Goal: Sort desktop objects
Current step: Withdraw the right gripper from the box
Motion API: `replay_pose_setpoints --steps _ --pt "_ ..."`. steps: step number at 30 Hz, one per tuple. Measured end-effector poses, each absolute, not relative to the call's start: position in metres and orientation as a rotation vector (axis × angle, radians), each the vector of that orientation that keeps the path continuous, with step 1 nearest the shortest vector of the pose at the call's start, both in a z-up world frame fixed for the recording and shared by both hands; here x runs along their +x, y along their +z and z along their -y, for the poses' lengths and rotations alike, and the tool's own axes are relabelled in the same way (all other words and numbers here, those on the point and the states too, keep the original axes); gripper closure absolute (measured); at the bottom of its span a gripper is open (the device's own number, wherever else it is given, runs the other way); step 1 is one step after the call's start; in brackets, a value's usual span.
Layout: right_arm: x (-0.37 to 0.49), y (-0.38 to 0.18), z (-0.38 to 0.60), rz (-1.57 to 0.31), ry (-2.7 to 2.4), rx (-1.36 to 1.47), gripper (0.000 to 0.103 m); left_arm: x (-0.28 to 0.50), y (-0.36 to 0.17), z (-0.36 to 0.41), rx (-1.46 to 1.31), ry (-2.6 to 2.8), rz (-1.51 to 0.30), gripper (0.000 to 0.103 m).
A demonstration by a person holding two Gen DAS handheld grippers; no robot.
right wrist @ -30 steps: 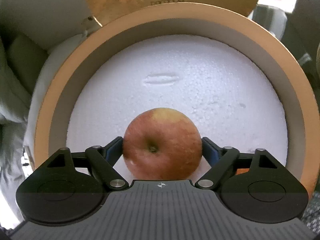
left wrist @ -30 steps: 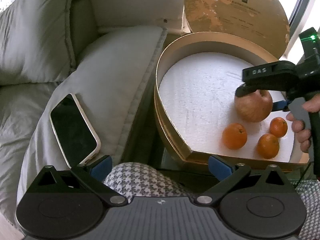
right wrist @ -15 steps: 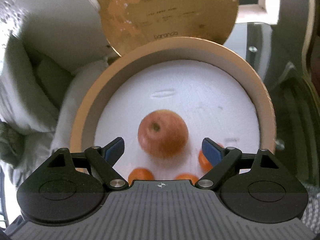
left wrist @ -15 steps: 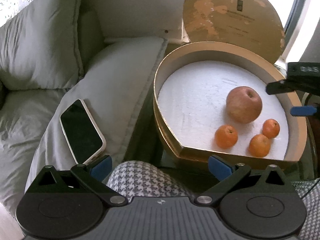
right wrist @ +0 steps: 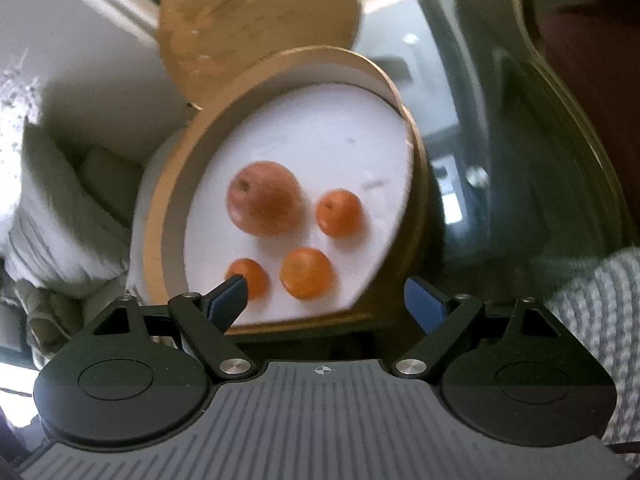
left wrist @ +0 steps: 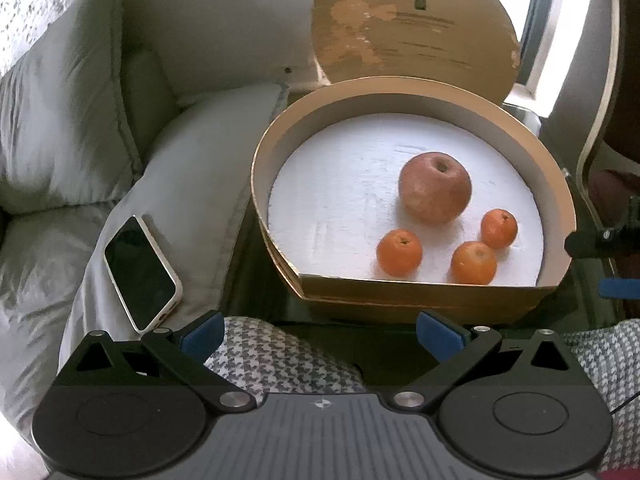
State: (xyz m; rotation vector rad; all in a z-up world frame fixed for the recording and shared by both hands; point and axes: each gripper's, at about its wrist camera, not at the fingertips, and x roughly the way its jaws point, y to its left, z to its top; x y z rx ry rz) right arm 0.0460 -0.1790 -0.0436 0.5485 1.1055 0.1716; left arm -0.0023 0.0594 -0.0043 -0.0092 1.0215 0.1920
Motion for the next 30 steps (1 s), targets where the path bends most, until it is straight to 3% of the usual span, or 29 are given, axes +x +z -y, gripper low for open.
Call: replay_pose_setpoints --steps 18,30 --pt "0.026 -0.056 0.207 -1.098 0.168 0.646 0.013 -0.004 -0.001 -0.026 0.082 0.155 -1.028 0.001" --pt "0.031 -0.033 0.215 -1.028 0.16 0.606 0.013 0.007 0.002 -0.03 0.071 0.137 -1.021 0.001"
